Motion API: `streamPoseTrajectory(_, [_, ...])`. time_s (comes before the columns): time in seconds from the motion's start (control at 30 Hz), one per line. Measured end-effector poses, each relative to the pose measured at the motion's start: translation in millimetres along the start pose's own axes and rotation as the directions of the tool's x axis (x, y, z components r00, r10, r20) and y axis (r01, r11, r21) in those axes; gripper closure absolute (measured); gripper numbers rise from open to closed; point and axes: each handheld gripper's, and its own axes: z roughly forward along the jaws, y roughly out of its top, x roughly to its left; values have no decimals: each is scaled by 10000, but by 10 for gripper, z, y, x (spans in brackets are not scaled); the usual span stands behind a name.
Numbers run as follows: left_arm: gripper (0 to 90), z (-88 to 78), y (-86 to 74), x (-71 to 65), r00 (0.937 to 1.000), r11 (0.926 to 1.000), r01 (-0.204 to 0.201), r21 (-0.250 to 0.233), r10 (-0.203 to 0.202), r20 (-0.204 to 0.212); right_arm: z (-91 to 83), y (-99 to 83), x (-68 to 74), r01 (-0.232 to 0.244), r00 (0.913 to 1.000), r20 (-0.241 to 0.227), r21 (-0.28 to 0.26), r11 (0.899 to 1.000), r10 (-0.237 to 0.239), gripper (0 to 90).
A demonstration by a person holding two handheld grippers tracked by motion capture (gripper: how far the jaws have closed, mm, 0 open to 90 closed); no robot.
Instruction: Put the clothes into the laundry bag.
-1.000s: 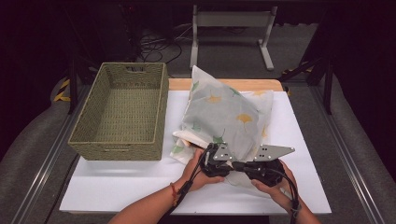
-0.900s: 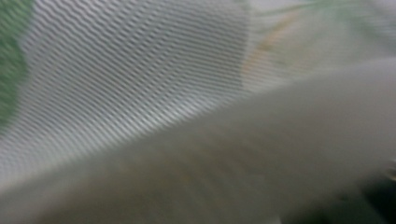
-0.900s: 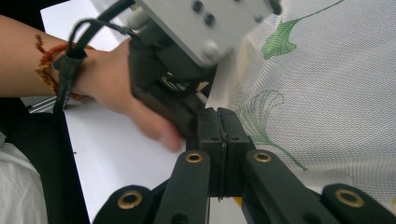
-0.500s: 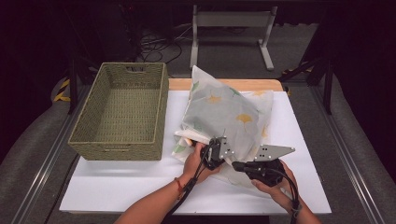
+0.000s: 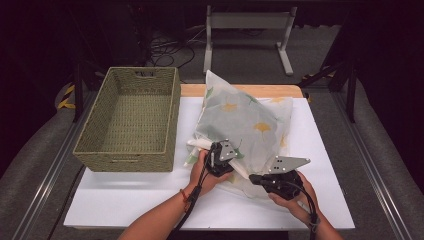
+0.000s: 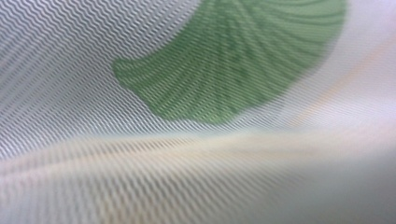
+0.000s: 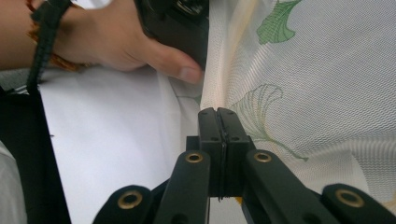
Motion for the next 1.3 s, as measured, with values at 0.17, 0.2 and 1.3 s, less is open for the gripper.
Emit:
streamPoseTrajectory(0.17, [563,-125,-10,-5,9995,9999,-107,133,103,298,9,4,6,50,10000,5,-29,10000,-50,900])
streamPoseTrajectory(0.2, [544,-161,-10,-6,9991,9997,-137,186,129,399,6,4,4,42,10000,1,-34,10000,-42,900])
streamPoseTrajectory(1.3, [389,-1282,-709,60,9961,9869,650,1479,-554,-681,-319,-35,-69,-269,9992,-316,-458,9986,255,900])
